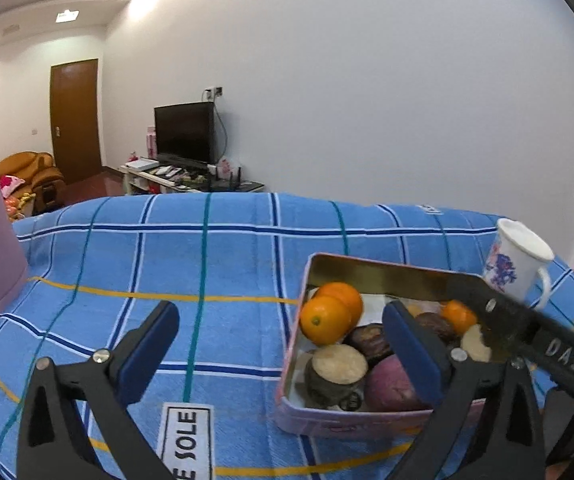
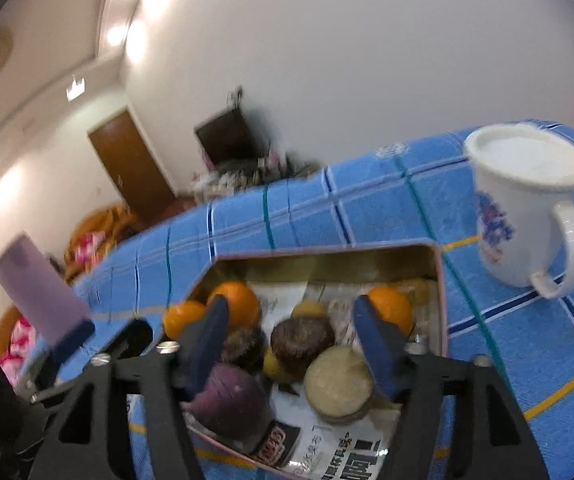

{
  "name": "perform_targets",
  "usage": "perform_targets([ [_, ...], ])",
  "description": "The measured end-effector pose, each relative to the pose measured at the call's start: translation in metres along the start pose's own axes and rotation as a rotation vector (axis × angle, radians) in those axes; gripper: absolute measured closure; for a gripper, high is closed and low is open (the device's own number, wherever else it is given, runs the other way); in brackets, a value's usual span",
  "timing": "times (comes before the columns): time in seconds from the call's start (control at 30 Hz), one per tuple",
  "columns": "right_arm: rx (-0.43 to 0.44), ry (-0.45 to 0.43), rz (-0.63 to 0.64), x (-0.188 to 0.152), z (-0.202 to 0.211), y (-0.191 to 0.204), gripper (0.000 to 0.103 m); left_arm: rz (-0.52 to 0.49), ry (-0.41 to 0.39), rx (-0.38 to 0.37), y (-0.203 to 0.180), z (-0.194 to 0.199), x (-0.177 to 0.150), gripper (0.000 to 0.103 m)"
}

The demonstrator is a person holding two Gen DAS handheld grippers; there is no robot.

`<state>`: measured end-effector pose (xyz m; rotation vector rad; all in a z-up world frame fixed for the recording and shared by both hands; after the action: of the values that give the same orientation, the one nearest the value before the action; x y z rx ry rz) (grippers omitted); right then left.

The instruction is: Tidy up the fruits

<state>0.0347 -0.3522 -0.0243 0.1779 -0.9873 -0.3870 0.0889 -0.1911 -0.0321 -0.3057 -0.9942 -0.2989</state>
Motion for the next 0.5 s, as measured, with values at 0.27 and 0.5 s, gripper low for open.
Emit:
perform_targets([
  [0.27, -0.165, -0.281, 0.117, 0.013, 0.047, 0.013, 0.026, -0.114, -0.071, 0.042, -0.012, 0.022, -0.004, 0.000],
  [0.5, -0.258, -0.359, 0.170, 0.008, 0.072, 0.018, 0.025, -0.119, -0.110, 0.047, -0.013, 0.045, -0.008, 0.000],
])
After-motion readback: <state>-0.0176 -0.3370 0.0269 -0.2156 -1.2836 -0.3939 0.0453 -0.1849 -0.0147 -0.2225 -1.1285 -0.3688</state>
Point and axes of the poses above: each gripper's, at about its wrist camera, not at the fingertips, and z roughly against the way its jaws point, y to its left, x to its top, the point moved 9 cm from there along -z, roughly the way its jaws point, and after that the axes turned 7 degrees about -x, right-handed, at the moved point
